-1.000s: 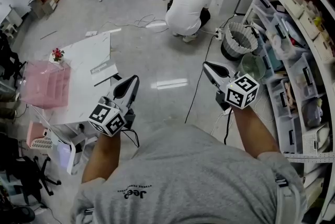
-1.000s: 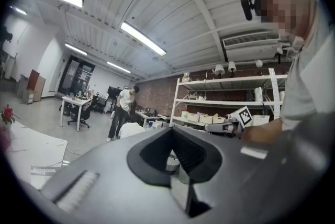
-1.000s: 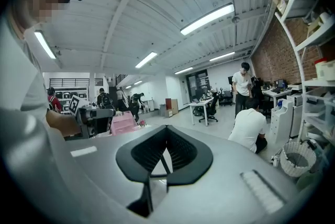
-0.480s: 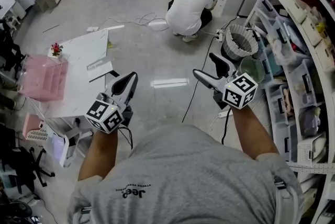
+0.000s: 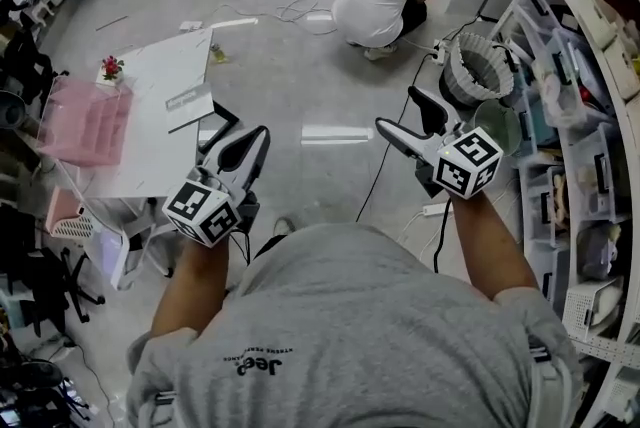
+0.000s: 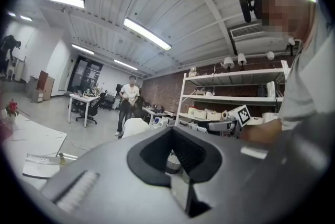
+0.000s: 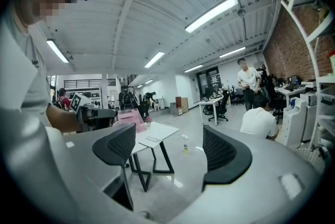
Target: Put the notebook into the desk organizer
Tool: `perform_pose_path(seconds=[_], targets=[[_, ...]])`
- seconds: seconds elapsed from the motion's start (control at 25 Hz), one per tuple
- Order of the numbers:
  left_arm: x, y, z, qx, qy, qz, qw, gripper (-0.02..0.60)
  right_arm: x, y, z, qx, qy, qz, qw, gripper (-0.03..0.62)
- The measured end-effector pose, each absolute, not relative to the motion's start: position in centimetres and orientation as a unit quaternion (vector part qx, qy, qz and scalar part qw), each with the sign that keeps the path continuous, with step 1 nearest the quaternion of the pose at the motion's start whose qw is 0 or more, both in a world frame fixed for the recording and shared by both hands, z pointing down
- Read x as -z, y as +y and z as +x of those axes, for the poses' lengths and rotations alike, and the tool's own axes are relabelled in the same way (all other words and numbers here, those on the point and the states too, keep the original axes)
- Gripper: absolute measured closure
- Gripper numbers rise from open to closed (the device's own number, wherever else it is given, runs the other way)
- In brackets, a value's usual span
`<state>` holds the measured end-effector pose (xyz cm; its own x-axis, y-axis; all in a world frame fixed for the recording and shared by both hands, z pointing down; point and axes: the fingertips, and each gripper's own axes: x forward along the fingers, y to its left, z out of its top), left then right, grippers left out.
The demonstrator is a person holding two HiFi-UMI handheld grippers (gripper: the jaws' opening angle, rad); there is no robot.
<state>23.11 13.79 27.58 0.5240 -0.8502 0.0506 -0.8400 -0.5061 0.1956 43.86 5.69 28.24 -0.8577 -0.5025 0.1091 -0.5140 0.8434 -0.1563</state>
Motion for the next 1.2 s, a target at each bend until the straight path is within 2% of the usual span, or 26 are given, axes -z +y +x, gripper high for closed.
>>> perform_pose_path(seconds=[0.28, 0.88, 1.2], targets=[[-29.0, 6.0, 18.7, 0.035, -0.461, 0.88, 0.107, 0.529, -29.6, -1.1, 38.2, -0.096, -0.956, 0.273, 0.043, 0.216], [-29.8, -20.6, 8.2, 0.02, -0.332, 0.938, 0.095, 0.529, -29.3, -23.6, 24.3, -0.097, -0.93, 0.351, 0.053, 0.217], [-31.2, -27.5, 4.8, 0.021, -0.355, 0.926, 0.122, 0.528, -30.1, -30.6, 21.7, -0.1, -0.93, 0.347, 0.07, 0.217]])
